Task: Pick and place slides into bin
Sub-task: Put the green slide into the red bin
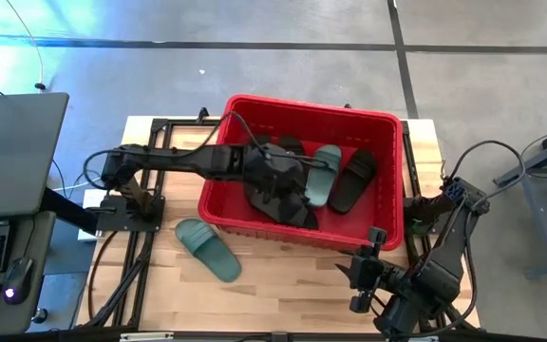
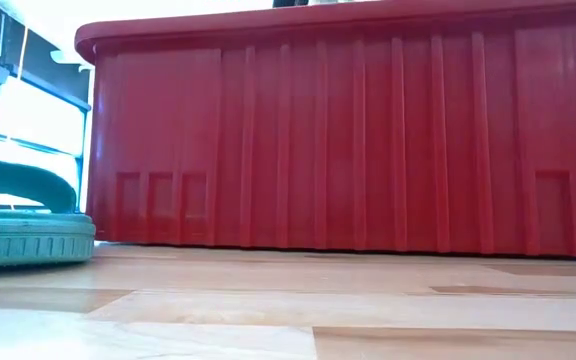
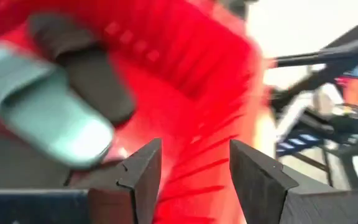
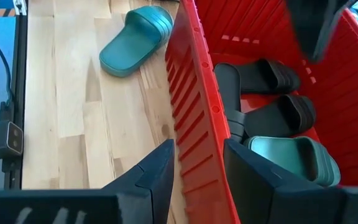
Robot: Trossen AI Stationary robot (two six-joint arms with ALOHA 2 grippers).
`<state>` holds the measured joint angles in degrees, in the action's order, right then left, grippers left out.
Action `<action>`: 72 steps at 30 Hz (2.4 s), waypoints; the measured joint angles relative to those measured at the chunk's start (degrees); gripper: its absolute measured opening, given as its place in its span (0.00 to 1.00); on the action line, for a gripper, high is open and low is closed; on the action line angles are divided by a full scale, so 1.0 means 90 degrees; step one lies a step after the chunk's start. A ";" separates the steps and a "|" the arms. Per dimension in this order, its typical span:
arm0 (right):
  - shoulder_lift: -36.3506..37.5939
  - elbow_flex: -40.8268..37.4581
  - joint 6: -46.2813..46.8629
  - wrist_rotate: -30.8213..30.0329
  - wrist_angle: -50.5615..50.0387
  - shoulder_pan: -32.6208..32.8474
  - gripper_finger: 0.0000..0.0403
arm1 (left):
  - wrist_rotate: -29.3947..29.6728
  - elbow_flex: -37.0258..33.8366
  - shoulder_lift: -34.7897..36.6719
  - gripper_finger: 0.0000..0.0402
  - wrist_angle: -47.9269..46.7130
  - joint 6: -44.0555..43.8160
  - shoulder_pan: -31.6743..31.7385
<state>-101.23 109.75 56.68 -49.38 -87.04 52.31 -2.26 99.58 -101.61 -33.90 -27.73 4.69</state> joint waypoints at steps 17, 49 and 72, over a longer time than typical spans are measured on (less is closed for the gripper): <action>-0.0187 0.0000 -0.4361 0.0735 0.3546 -0.0712 0.32 | -0.0711 0.3883 0.0006 0.43 -0.0620 0.3105 -0.1021; -0.4219 0.0000 -0.9505 0.3555 0.8371 -0.3082 0.39 | -0.0794 0.3833 0.0698 0.43 -0.1889 0.3371 -0.1272; -0.4580 0.0012 -0.8450 0.3972 0.8316 -0.3390 0.44 | -0.0796 0.3833 0.0695 0.43 -0.2306 0.3385 -0.1272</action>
<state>-142.45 109.86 -19.37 -13.63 -12.20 21.80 -9.43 134.08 -95.35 -54.65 2.74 -6.76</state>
